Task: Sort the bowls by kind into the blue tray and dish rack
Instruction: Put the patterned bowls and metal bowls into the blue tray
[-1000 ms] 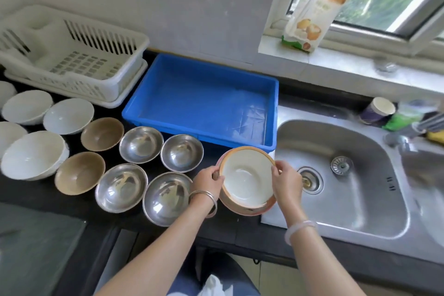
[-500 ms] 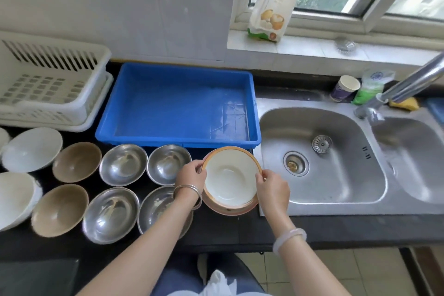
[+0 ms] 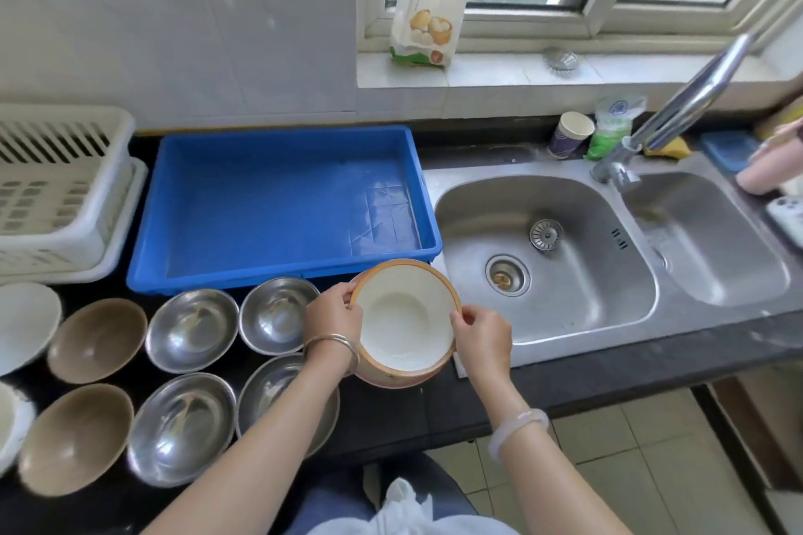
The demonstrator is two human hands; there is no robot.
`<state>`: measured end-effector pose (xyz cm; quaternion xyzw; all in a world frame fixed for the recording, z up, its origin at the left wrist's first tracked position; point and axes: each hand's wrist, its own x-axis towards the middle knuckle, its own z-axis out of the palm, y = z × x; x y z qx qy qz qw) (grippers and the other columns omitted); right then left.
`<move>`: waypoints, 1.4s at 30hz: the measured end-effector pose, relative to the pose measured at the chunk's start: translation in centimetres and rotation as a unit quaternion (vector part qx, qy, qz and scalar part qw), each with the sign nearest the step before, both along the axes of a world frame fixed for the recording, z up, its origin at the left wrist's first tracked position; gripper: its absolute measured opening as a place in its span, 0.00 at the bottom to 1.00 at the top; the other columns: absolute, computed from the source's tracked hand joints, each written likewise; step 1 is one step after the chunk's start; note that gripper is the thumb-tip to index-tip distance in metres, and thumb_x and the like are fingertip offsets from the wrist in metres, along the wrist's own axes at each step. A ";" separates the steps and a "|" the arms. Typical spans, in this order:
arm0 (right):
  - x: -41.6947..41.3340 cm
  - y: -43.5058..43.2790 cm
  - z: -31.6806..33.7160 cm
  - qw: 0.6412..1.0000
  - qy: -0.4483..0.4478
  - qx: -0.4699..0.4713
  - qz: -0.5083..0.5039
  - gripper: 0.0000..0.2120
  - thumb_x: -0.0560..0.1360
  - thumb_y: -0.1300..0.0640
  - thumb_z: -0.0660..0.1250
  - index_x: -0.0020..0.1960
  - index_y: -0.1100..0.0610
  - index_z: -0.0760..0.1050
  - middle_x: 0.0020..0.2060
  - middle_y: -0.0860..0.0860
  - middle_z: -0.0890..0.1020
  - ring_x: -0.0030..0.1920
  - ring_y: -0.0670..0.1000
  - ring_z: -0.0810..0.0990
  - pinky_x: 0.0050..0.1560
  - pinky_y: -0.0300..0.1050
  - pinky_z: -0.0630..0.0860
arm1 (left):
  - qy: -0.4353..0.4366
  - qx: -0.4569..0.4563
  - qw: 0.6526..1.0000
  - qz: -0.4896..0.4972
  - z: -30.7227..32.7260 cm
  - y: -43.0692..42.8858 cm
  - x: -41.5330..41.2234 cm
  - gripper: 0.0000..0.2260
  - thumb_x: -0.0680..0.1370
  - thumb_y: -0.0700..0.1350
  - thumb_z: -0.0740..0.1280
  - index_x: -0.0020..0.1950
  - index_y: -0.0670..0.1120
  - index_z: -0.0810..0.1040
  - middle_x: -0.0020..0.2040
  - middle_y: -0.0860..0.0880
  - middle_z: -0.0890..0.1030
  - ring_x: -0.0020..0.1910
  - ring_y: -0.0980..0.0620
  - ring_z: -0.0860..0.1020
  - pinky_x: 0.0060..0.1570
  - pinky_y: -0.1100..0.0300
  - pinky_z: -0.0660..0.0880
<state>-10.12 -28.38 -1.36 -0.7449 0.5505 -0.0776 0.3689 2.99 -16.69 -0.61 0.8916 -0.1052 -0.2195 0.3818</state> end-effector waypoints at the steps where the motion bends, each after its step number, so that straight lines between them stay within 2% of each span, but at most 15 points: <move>1: -0.3 -0.4 0.5 1.000 -0.001 -0.003 -0.004 0.13 0.77 0.57 0.63 0.38 0.62 0.80 0.32 0.56 0.82 0.35 0.56 0.78 0.31 0.42 0.69 | 0.002 -0.004 1.000 -0.005 0.4 -0.3 0.1 0.15 0.74 0.36 0.61 0.58 0.46 0.79 0.52 0.48 0.84 0.47 0.50 0.79 0.44 0.63 0.72; 6: -2.2 -2.8 3.3 0.998 -0.020 -0.018 -0.051 0.10 0.74 0.57 0.65 0.39 0.59 0.81 0.34 0.56 0.84 0.39 0.58 0.82 0.41 0.46 0.75 | 0.009 -0.027 0.998 -0.056 2.5 -2.9 -0.1 0.10 0.75 0.40 0.64 0.54 0.46 0.81 0.51 0.49 0.84 0.44 0.53 0.78 0.43 0.62 0.70; 9: -3.9 -4.4 4.4 0.996 -0.019 -0.028 -0.080 0.09 0.73 0.58 0.65 0.38 0.59 0.81 0.35 0.56 0.85 0.40 0.59 0.82 0.46 0.51 0.79 | 0.037 -0.053 0.995 -0.074 2.9 -4.9 -1.1 0.09 0.74 0.41 0.66 0.52 0.47 0.81 0.50 0.49 0.84 0.46 0.51 0.79 0.45 0.61 0.73; 12: -6.1 -5.9 4.6 0.993 -0.008 -0.027 -0.111 0.09 0.73 0.57 0.66 0.36 0.58 0.81 0.31 0.55 0.84 0.39 0.57 0.82 0.44 0.48 0.78 | 0.058 -0.055 0.991 -0.108 2.7 -6.7 -2.8 0.10 0.73 0.41 0.66 0.52 0.47 0.81 0.50 0.49 0.84 0.49 0.49 0.80 0.48 0.59 0.75; 15: -8.3 -6.8 4.0 0.990 0.003 -0.021 -0.138 0.07 0.73 0.57 0.67 0.41 0.58 0.83 0.32 0.51 0.81 0.41 0.55 0.81 0.43 0.46 0.77 | 0.082 -0.051 0.987 -0.130 1.9 -8.0 -4.7 0.11 0.73 0.39 0.66 0.55 0.46 0.80 0.51 0.48 0.84 0.50 0.48 0.80 0.52 0.54 0.78; 18: -10.1 -7.4 2.9 0.988 0.013 -0.008 -0.154 0.06 0.74 0.56 0.68 0.41 0.57 0.82 0.33 0.50 0.81 0.42 0.54 0.81 0.45 0.48 0.78 | 0.101 -0.039 0.985 -0.137 0.6 -8.8 -6.3 0.11 0.73 0.38 0.67 0.54 0.45 0.81 0.50 0.47 0.84 0.47 0.49 0.80 0.51 0.55 0.78; 21: -11.3 -7.7 1.6 0.986 0.025 -0.001 -0.163 0.07 0.74 0.55 0.69 0.44 0.58 0.83 0.33 0.49 0.80 0.40 0.51 0.79 0.42 0.43 0.74 | 0.115 -0.027 0.983 -0.143 -0.3 -9.2 -7.4 0.10 0.73 0.38 0.67 0.53 0.45 0.81 0.50 0.47 0.84 0.47 0.49 0.80 0.49 0.58 0.76; 26: -12.4 -8.1 -0.2 0.986 0.027 0.018 -0.164 0.08 0.74 0.55 0.69 0.46 0.58 0.83 0.34 0.47 0.80 0.41 0.50 0.79 0.42 0.44 0.73 | 0.131 -0.023 0.981 -0.138 -1.2 -9.7 -8.4 0.10 0.72 0.38 0.68 0.53 0.44 0.81 0.50 0.46 0.84 0.49 0.46 0.80 0.54 0.51 0.78; 37: -12.9 -8.3 -1.8 0.987 -0.004 0.045 -0.157 0.07 0.74 0.53 0.69 0.48 0.56 0.81 0.36 0.45 0.80 0.42 0.48 0.78 0.44 0.42 0.72 | 0.127 -0.015 0.983 -0.133 -1.9 -9.7 -8.6 0.11 0.72 0.39 0.69 0.54 0.44 0.80 0.49 0.46 0.84 0.49 0.47 0.81 0.53 0.49 0.79; 42: -13.2 -8.0 -2.0 0.986 -0.026 0.065 -0.150 0.07 0.76 0.53 0.67 0.50 0.55 0.79 0.39 0.45 0.80 0.47 0.50 0.79 0.48 0.44 0.73 | 0.139 -0.032 0.981 -0.129 -2.1 -9.3 -8.6 0.11 0.73 0.39 0.68 0.54 0.44 0.80 0.50 0.46 0.84 0.47 0.50 0.80 0.52 0.56 0.77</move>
